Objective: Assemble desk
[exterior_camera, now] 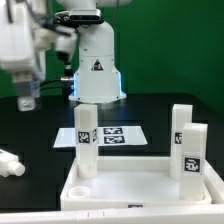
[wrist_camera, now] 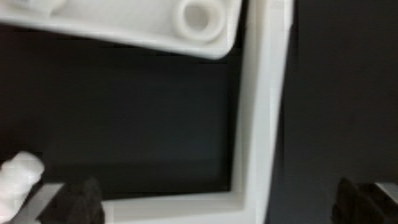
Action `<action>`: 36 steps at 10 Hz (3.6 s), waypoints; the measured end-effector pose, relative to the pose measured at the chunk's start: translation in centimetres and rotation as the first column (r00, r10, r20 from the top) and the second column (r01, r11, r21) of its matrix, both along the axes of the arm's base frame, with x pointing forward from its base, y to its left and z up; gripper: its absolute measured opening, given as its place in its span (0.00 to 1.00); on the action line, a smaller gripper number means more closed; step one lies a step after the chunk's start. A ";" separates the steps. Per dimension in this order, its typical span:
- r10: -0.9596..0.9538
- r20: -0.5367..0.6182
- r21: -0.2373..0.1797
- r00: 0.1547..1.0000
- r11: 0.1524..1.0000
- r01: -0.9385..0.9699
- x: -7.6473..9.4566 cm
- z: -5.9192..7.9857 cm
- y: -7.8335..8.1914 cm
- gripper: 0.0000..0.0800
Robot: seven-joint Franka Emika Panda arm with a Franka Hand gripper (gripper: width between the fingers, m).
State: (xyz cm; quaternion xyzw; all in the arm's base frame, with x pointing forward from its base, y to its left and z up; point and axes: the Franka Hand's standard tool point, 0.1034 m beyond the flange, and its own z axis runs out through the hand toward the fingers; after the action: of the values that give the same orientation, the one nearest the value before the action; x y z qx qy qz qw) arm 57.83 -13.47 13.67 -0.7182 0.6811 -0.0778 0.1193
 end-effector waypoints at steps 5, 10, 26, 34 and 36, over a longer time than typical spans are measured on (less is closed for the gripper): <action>0.157 0.002 -0.055 0.988 0.986 -0.157 -0.2 -0.5 -0.6 0.81; 0.624 -0.048 -0.283 0.780 0.740 -0.610 -2.0 -1.9 -5.8 0.81; 0.948 -0.227 -0.175 -0.223 -0.265 -0.948 -6.1 -4.5 -4.5 0.81; 0.643 -0.297 -0.049 -0.706 -0.749 -0.661 -9.7 -7.9 -5.6 0.81; 0.673 -0.270 -0.023 -0.688 -0.719 -0.695 -11.3 -9.4 -6.4 0.81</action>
Offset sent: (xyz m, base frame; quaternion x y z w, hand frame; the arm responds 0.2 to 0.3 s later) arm 0.0000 0.0000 0.0000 0.0000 0.0000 -0.0650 0.9979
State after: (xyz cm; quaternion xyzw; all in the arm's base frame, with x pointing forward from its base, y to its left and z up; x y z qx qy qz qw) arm 46.57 -19.90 4.30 -0.9115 -0.4108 0.0207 -0.0053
